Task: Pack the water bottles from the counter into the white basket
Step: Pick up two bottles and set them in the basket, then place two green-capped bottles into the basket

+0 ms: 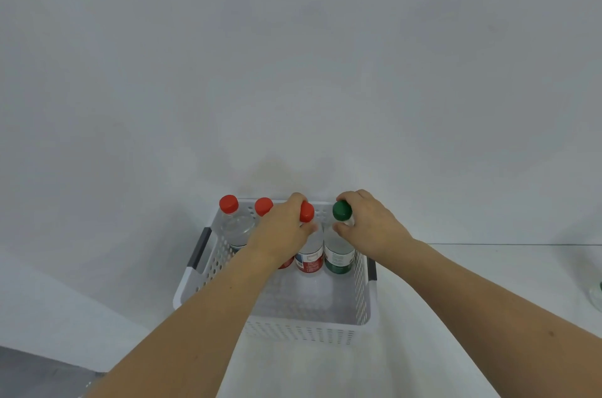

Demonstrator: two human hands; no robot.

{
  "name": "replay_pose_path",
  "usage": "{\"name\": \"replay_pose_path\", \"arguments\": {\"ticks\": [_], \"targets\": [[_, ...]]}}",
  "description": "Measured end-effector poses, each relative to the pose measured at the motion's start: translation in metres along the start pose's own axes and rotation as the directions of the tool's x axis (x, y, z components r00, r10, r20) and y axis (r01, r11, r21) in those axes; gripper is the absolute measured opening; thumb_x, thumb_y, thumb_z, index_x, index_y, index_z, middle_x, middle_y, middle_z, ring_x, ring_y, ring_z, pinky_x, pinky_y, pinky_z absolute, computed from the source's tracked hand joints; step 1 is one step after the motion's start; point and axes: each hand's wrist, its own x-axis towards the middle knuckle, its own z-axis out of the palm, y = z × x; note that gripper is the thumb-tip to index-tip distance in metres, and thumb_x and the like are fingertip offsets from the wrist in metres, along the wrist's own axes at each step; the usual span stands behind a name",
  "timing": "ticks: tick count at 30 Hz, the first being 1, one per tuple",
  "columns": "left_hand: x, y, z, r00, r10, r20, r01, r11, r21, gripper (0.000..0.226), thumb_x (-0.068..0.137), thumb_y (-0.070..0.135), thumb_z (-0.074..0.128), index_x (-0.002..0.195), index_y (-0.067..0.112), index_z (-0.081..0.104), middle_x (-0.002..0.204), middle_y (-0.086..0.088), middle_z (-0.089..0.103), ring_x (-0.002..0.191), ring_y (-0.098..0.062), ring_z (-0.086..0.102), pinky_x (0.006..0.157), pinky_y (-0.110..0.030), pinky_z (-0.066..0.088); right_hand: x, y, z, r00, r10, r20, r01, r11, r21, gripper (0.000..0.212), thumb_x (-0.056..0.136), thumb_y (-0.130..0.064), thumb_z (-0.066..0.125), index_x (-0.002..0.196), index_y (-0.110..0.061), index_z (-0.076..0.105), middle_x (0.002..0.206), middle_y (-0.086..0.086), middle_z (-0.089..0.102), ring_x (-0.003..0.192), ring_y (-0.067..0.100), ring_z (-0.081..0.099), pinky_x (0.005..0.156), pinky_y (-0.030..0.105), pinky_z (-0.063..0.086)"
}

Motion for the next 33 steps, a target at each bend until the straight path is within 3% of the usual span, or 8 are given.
{"name": "replay_pose_path", "arguments": {"ticks": [2, 5, 10, 15, 20, 33], "targets": [[-0.001, 0.004, -0.005, 1.000, -0.012, 0.009, 0.012, 1.000, -0.023, 0.036, 0.089, 0.035, 0.064, 0.118, 0.024, 0.046, 0.098, 0.004, 0.063, 0.074, -0.006, 0.057, 0.066, -0.024, 0.047, -0.003, 0.000, -0.004, 1.000, 0.011, 0.005, -0.012, 1.000, 0.023, 0.055, 0.086, -0.030, 0.064, 0.135, -0.019, 0.043, 0.130, 0.002, 0.049, 0.108, 0.020, 0.054, 0.087, 0.024, 0.039], [-0.005, 0.013, -0.019, 1.000, -0.005, -0.029, 0.005, 1.000, -0.021, 0.044, 0.090, 0.034, 0.062, 0.128, 0.018, 0.046, 0.122, -0.002, 0.061, 0.100, -0.021, 0.061, 0.082, -0.032, 0.049, -0.011, -0.006, -0.017, 0.999, 0.038, 0.012, -0.039, 0.998, 0.056, 0.063, 0.085, -0.030, 0.064, 0.141, -0.020, 0.036, 0.138, 0.002, 0.045, 0.110, 0.022, 0.055, 0.090, 0.028, 0.041], [-0.016, 0.044, -0.049, 0.996, 0.049, -0.078, -0.042, 0.995, 0.093, 0.049, 0.096, 0.034, 0.053, 0.138, 0.015, 0.039, 0.134, -0.008, 0.055, 0.116, -0.026, 0.054, 0.092, -0.036, 0.044, -0.033, -0.017, -0.057, 0.998, 0.024, -0.059, -0.021, 0.998, 0.054, 0.067, 0.087, -0.028, 0.062, 0.145, -0.019, 0.030, 0.150, 0.001, 0.034, 0.132, 0.020, 0.040, 0.103, 0.028, 0.034], [-0.034, 0.098, -0.068, 0.979, 0.153, -0.134, -0.126, 0.973, 0.193, 0.054, 0.099, 0.032, 0.046, 0.147, 0.015, 0.028, 0.151, -0.006, 0.036, 0.134, -0.024, 0.038, 0.105, -0.035, 0.036, -0.061, -0.018, -0.116, 0.992, 0.005, -0.128, -0.004, 1.000, 0.004, 0.069, 0.087, -0.028, 0.062, 0.146, -0.017, 0.028, 0.153, 0.001, 0.030, 0.139, 0.019, 0.029, 0.111, 0.032, 0.027], [-0.051, 0.166, -0.065, 0.940, 0.266, -0.215, -0.218, 0.950, 0.226, 0.058, 0.098, 0.031, 0.048, 0.149, 0.014, 0.025, 0.154, -0.005, 0.030, 0.140, -0.020, 0.028, 0.109, -0.032, 0.031, -0.099, 0.000, -0.172, 0.986, -0.020, -0.163, 0.016, 1.000, -0.025, 0.071, 0.087, -0.027, 0.062, 0.147, -0.015, 0.025, 0.154, 0.002, 0.029, 0.140, 0.020, 0.027, 0.111, 0.032, 0.025], [-0.079, 0.338, -0.018, 0.931, 0.299, -0.208, -0.249, 0.940, 0.235, 0.061, 0.098, 0.036, 0.048, 0.149, 0.012, 0.023, 0.156, -0.006, 0.026, 0.140, -0.022, 0.027, 0.110, -0.037, 0.033, -0.191, 0.114, -0.301, 0.976, -0.003, -0.216, -0.017, 0.996, -0.091, 0.072, 0.088, -0.031, 0.061, 0.147, -0.011, 0.023, 0.154, 0.006, 0.026, 0.140, 0.022, 0.026, 0.112, 0.032, 0.024]]}}
